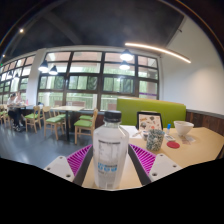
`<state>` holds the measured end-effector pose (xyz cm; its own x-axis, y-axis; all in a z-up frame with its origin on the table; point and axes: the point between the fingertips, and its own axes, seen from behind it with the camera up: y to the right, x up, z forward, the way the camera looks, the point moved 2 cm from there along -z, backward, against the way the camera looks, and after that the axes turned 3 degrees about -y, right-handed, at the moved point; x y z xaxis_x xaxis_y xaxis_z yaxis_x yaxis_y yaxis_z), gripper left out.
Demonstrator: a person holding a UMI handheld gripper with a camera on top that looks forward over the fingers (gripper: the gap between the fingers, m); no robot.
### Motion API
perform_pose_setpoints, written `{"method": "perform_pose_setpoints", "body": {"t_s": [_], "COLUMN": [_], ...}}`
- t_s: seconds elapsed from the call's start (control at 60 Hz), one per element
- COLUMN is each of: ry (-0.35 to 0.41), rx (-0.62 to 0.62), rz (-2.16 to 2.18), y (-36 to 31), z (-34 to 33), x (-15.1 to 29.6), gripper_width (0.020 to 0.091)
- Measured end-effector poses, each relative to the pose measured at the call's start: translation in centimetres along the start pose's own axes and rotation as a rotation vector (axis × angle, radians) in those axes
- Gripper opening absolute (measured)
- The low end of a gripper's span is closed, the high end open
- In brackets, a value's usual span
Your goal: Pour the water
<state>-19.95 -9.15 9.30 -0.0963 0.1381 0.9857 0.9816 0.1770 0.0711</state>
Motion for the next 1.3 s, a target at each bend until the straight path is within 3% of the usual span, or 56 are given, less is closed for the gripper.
{"method": "perform_pose_setpoints", "body": {"t_s": [0.033,0.083,0.2,0.333,0.583,0.717,0.833,1.0,1.1,1.167,1.3], "ry": [0.017,0.023,0.084,0.079,0.056,0.055,0.083,0.084,0.049,0.041,0.098], "rx": [-0.009,-0.028,-0.055,-0.016,0.05,0.103,0.128,0.199,0.281,0.252,0.256], "rz": [0.003,0.015,0.033,0.048,0.082,0.289,0.638,1.382,1.701,1.853,2.049], "y": [-0.1,-0.2,-0.3,-0.4,-0.4,1.6,3.9,8.5,11.0,10.3,13.6], "z": [0.8,1.8,2.5,3.3,4.2,8.4,11.8,16.4,19.3,18.3,20.1], "x": [0.4,0.1,0.6,0.4,0.7,3.7,8.1,10.1,8.5,8.9,7.2], "gripper_width": [0.0766,0.0562,0.051,0.0418,0.0414,0.0415,0.0415,0.0401,0.0422,0.0422,0.0424]}}
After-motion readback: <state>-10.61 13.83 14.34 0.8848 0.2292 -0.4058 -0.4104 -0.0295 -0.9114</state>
